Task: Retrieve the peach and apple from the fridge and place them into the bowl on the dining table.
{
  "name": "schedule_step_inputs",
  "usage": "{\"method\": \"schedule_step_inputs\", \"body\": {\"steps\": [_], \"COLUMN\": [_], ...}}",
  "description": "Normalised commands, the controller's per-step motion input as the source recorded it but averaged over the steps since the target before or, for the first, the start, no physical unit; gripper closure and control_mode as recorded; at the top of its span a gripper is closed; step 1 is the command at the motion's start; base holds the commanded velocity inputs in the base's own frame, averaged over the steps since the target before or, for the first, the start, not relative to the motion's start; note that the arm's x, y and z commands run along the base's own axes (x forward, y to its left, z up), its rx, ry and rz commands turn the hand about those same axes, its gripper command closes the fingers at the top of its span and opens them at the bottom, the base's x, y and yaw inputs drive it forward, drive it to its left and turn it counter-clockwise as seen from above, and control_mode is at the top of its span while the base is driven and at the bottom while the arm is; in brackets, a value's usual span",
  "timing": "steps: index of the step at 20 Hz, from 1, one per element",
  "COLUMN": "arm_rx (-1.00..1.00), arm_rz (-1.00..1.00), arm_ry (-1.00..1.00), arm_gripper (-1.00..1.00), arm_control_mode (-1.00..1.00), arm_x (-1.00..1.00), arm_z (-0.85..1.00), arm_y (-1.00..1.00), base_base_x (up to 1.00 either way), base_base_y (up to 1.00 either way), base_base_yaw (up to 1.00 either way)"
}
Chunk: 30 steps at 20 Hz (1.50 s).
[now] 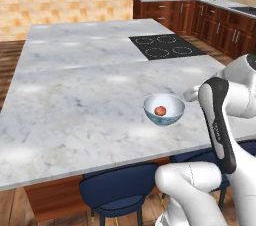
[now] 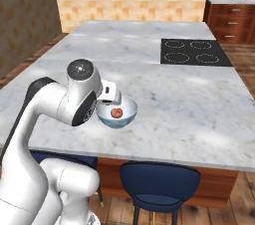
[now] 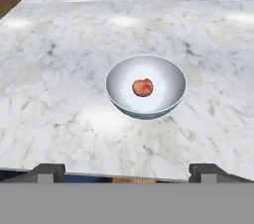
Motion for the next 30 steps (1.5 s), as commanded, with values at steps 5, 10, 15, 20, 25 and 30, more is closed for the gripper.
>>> {"method": "schedule_step_inputs", "body": {"steps": [5,10,15,20,25,30], "arm_rx": [0.00,0.00,0.00,0.00,0.00,0.00], "arm_rz": [-0.02,0.00,0.00,0.00,0.00,0.00], "arm_ry": [0.00,0.00,0.00,0.00,0.00,0.00], "arm_gripper": [-1.00,-1.00,-1.00,-1.00,-1.00,-1.00], "arm_control_mode": [-1.00,1.00,1.00,1.00,1.00,1.00], "arm_x": [-0.43,0.01,0.00,0.00,0.00,0.00], "arm_z": [0.00,0.00,0.00,0.00,0.00,0.00], "arm_y": [0.02,0.01,0.00,0.00,0.00,0.00], "base_base_x": [0.00,-0.03,-0.78,-0.84,-0.22,0.25], "base_base_y": [0.00,0.00,-0.32,-0.83,-1.00,-1.00], "base_base_yaw": [0.00,0.00,-0.21,-0.40,-0.37,-0.23]}}
